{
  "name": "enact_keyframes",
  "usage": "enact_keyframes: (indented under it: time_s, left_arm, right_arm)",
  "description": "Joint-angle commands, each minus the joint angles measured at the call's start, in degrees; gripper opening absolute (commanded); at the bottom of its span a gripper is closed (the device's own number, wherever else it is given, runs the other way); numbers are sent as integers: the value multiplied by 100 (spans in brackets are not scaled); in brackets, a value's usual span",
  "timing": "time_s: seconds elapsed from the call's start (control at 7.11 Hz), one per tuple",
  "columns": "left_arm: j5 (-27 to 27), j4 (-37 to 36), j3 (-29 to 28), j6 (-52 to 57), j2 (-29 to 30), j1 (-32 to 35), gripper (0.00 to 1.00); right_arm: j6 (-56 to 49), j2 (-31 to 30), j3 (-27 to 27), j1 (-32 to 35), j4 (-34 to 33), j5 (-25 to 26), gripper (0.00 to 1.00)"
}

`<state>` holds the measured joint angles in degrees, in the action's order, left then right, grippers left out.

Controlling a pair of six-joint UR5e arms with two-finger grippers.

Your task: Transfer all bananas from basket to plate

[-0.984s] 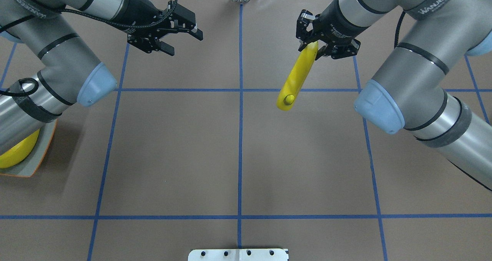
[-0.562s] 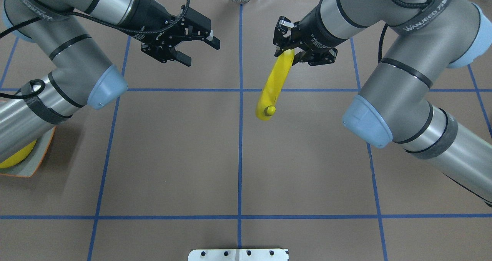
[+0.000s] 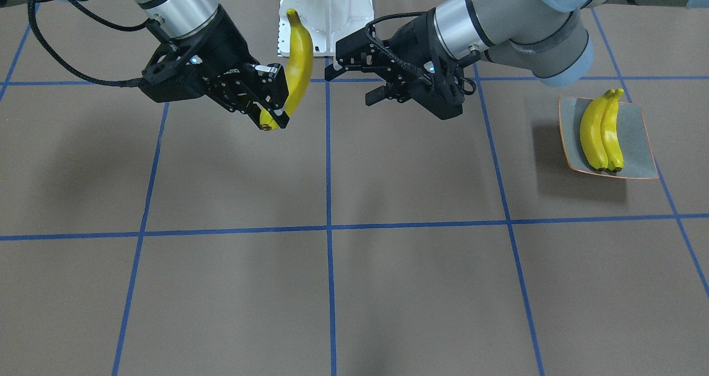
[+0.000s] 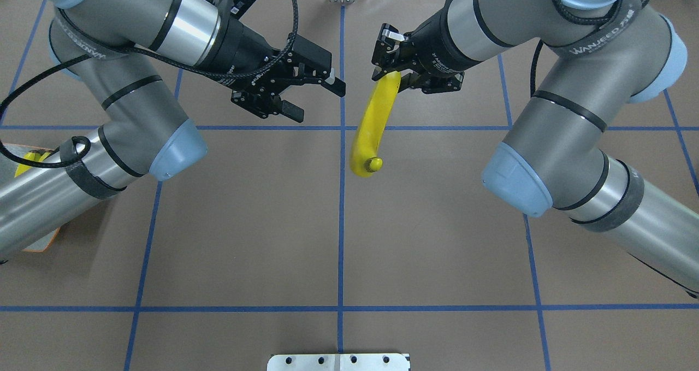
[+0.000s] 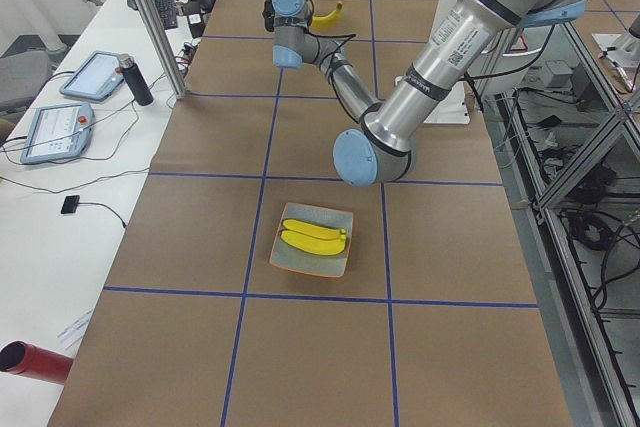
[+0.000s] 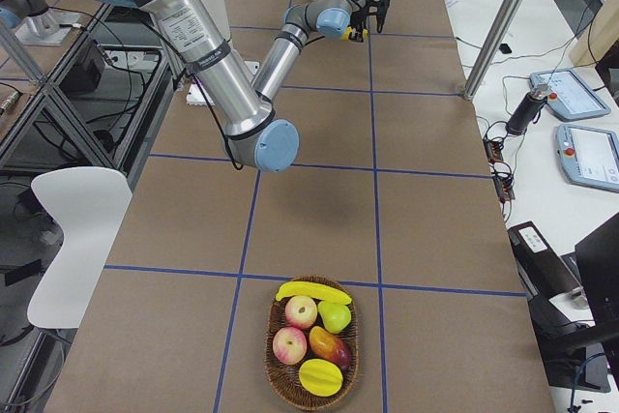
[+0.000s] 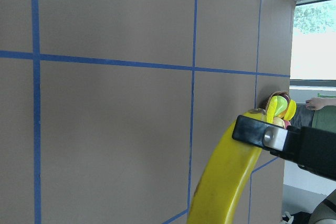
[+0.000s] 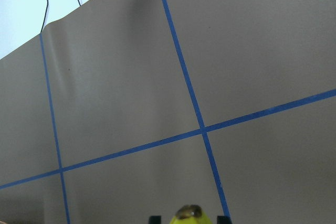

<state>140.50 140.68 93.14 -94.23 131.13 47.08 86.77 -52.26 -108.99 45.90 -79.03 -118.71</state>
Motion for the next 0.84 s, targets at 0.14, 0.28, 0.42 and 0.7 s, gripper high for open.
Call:
enact_keyframes:
  time_s: [0.14, 0.28, 0.42, 0.7]
  left_arm:
    - [-14, 12, -6, -78, 71, -207, 100]
    - [-22, 12, -15, -78, 88, -313, 100]
    - [-153, 12, -15, -78, 88, -444, 100]
    - [-172, 47, -24, -78, 88, -585, 100]
  right_arm:
    - [7, -4, 0, 6, 238, 5, 0]
    - [-2, -4, 0, 6, 247, -3, 0]
    - [-2, -4, 0, -2, 247, 5, 0]
    - [-19, -4, 26, -2, 247, -3, 0]
